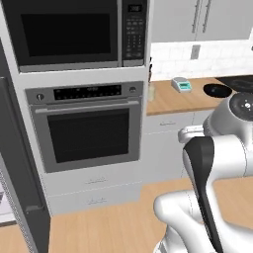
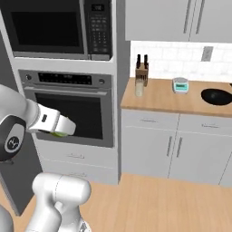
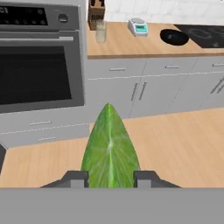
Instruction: Grab a lemon wedge from the fridge and one ice cube from the ice bowl, and put them in the glass of lemonade.
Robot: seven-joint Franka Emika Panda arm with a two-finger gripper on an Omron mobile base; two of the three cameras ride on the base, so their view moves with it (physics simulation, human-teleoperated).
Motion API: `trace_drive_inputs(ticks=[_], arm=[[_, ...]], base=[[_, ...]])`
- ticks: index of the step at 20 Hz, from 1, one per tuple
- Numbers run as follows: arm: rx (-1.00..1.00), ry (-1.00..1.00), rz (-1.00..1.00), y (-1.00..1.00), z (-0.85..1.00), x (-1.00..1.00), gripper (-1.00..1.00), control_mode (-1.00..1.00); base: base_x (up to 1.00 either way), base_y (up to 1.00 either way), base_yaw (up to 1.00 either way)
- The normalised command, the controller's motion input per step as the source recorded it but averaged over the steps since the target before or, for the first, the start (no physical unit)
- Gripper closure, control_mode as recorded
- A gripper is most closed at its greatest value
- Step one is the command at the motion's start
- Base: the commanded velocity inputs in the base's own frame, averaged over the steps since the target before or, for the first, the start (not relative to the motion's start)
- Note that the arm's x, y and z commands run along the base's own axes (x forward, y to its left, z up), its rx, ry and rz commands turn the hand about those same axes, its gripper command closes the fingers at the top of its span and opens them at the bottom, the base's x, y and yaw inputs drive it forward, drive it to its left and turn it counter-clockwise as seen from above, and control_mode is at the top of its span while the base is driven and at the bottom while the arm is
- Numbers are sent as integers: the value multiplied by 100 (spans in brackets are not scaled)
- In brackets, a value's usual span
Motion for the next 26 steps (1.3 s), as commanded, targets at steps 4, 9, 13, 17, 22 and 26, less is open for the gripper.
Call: trace_drive_inputs(ticks=[4,9,13,17,22,26], arm=[[0,0,0,0,0,0,100,100],[0,0,0,0,0,0,100,100],[0,0,0,0,0,0,100,100],[0,0,0,0,0,0,100,100],[0,0,0,0,0,0,100,100],[0,0,0,0,0,0,100,100]], base=[[56,-100,-23],[70,-100,-31],[81,-100,-29],[100,-100,-7],[100,-100,0],[100,-100,5]])
